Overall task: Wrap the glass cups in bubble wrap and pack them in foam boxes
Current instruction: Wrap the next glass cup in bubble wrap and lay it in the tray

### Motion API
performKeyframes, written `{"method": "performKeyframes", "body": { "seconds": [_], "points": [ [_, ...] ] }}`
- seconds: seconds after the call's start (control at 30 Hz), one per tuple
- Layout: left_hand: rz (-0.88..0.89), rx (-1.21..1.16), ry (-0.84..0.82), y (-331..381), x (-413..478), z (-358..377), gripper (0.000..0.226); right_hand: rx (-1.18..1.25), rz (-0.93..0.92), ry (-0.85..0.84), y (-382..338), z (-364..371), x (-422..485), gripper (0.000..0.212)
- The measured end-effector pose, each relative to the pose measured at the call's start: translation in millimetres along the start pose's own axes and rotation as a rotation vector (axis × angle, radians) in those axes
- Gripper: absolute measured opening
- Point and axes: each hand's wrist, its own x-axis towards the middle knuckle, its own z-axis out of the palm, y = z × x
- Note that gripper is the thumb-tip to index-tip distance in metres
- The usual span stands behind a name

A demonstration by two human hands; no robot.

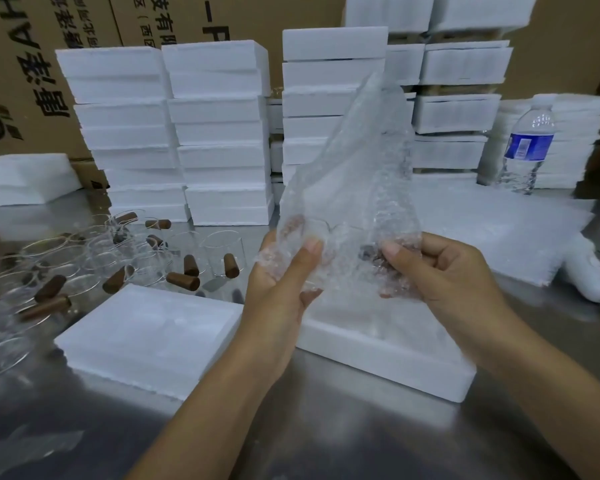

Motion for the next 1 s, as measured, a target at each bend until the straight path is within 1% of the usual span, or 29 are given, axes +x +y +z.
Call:
{"method": "performKeyframes", "body": {
  "seconds": [0.1, 0.17, 0.23, 0.33, 0.4, 0.53, 0.6, 0.73, 0.8, 0.9, 1.0],
  "points": [
    [-0.007, 0.075, -0.048, 2.7, 3.6, -7.5, 0.056, 0.02, -0.012, 0.066, 0.0, -2.5, 2.2, 0.011],
    [0.007, 0.218, -0.063, 6.0, 3.1, -11.9, 0.052, 0.037, -0.016, 0.084, 0.3, -3.8, 2.8, 0.009],
    [0.055, 0.359, -0.075, 8.2, -0.2, -12.1, 0.054, 0.039, -0.017, 0.072, 1.1, -3.4, 2.4, 0.014],
    [0.148, 0.499, -0.043, 7.5, -4.5, -7.0, 0.063, 0.008, -0.029, 0.04, 3.0, -2.6, 1.7, 0.022],
    [0.193, 0.533, -0.033, 5.2, -5.0, -4.3, 0.066, -0.014, -0.037, 0.013, 3.4, -2.6, 1.4, 0.024],
    [0.219, 0.588, -0.05, 3.7, -5.5, -3.3, 0.065, -0.103, -0.079, -0.039, 0.6, -3.3, 0.7, 0.022],
    [0.208, 0.625, -0.069, 3.2, -6.7, -3.2, 0.063, -0.184, -0.138, -0.027, -2.1, -3.8, 0.1, 0.022],
    [0.196, 0.671, -0.113, 1.4, -9.6, -1.8, 0.055, -0.343, -0.24, 0.052, -2.9, -6.8, -0.3, 0.033],
    [0.186, 0.676, -0.126, 0.3, -10.2, -1.2, 0.051, -0.336, -0.279, 0.082, -2.0, -7.1, -0.8, 0.03],
    [0.186, 0.697, -0.146, -0.9, -10.8, -0.6, 0.043, -0.286, -0.324, 0.137, -1.6, -7.2, -1.8, 0.014],
    [0.196, 0.723, -0.158, -2.5, -11.1, 1.1, 0.041, -0.257, -0.407, 0.117, -5.1, -2.7, -7.6, 0.028]
  ]
}}
